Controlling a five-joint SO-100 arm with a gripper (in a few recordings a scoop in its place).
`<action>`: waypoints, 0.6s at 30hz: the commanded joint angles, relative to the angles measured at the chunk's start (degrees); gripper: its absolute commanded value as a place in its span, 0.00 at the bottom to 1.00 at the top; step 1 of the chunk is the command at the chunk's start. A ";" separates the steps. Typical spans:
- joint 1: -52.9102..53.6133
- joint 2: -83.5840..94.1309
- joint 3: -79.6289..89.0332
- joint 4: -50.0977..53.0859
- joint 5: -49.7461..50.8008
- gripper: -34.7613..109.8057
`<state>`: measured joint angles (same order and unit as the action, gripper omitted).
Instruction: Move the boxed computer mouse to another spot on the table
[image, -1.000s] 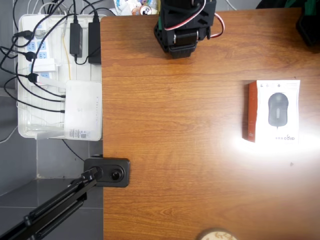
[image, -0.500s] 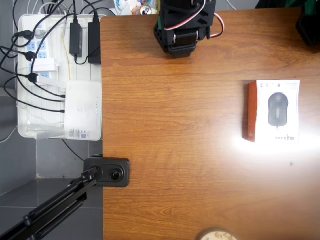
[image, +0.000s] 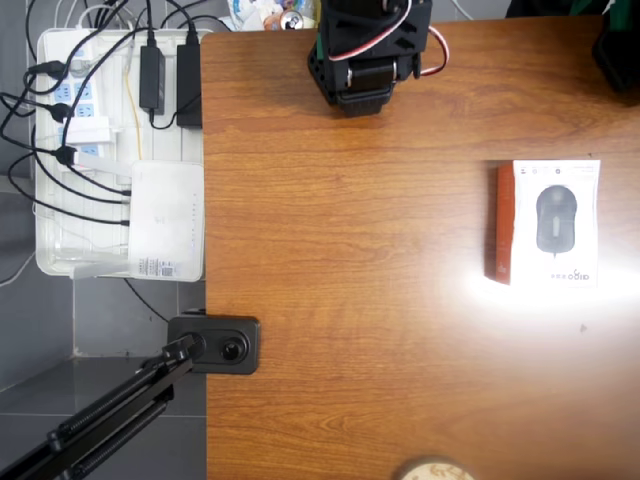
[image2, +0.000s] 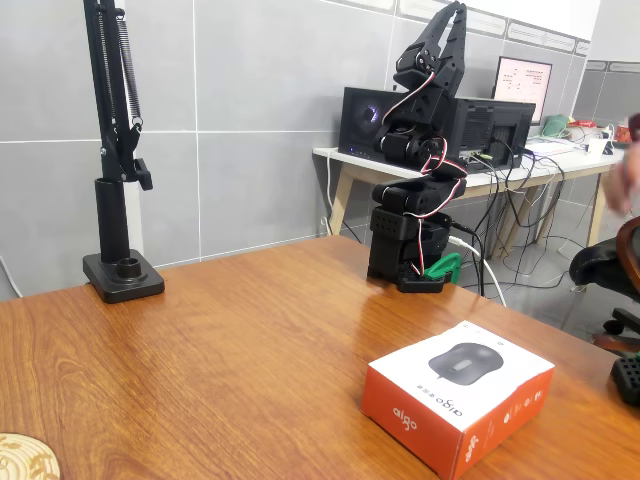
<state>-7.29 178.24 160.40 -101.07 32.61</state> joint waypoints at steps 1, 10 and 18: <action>0.44 -0.18 0.09 -0.18 -0.26 0.24; 0.35 -0.09 0.09 -0.09 -2.11 0.24; -1.76 -0.09 0.09 -0.18 -7.82 0.31</action>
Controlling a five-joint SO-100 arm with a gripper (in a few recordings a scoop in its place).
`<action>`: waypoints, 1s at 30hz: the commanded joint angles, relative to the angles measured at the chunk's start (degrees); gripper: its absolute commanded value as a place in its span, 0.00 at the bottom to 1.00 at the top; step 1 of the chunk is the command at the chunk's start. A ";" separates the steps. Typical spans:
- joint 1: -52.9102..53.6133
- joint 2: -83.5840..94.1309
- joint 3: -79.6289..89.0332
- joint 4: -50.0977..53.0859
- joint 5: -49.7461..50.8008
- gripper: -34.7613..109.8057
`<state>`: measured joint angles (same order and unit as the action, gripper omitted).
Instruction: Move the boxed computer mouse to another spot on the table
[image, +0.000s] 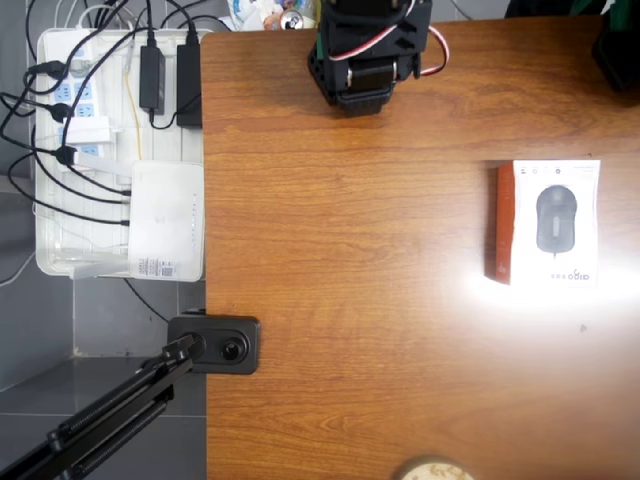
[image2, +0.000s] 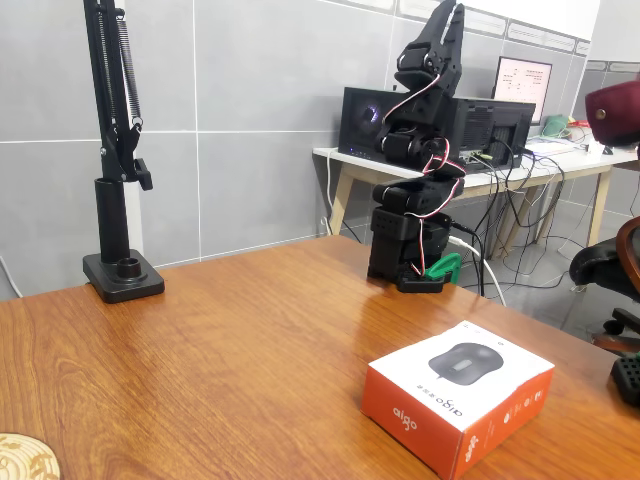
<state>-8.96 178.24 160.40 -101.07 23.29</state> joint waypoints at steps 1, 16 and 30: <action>-0.09 -0.09 0.09 -0.18 0.35 0.33; -0.79 -2.55 -32.87 81.30 14.85 0.24; -29.36 -55.63 -73.12 138.25 33.40 0.37</action>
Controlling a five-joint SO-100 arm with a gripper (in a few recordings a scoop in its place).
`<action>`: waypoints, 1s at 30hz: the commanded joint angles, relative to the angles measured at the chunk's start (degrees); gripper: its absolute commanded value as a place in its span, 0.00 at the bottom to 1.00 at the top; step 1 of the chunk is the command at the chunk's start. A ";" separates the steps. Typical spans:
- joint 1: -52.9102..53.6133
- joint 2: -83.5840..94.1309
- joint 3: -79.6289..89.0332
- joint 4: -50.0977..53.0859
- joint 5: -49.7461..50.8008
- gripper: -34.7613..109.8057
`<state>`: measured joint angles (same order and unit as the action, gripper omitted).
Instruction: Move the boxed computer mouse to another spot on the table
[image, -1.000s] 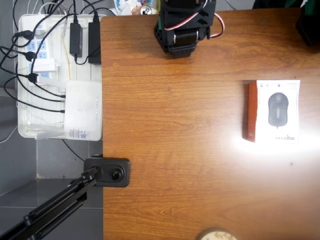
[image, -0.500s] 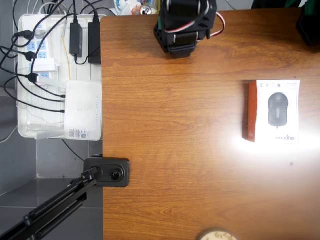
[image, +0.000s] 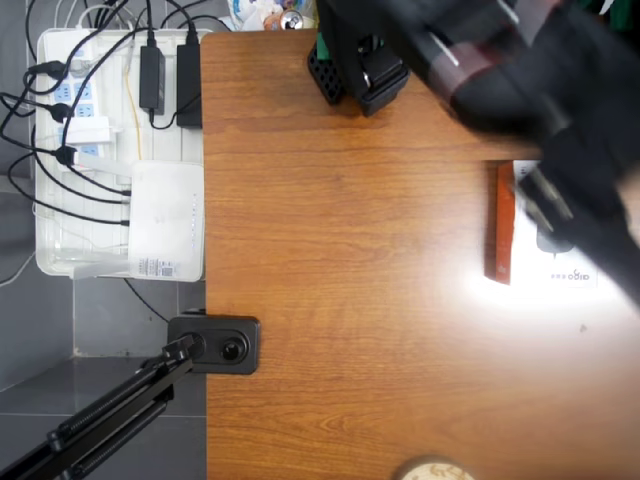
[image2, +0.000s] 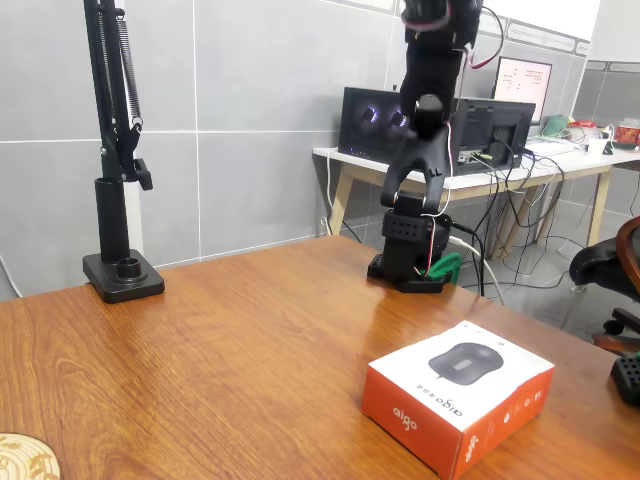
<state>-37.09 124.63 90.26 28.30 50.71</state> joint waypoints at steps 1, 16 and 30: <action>-2.11 -2.81 -3.16 11.69 13.01 0.47; -15.82 -19.86 2.11 17.84 9.58 0.97; -20.13 -35.60 5.98 -4.39 -2.37 0.97</action>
<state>-57.74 90.53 96.42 25.84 49.31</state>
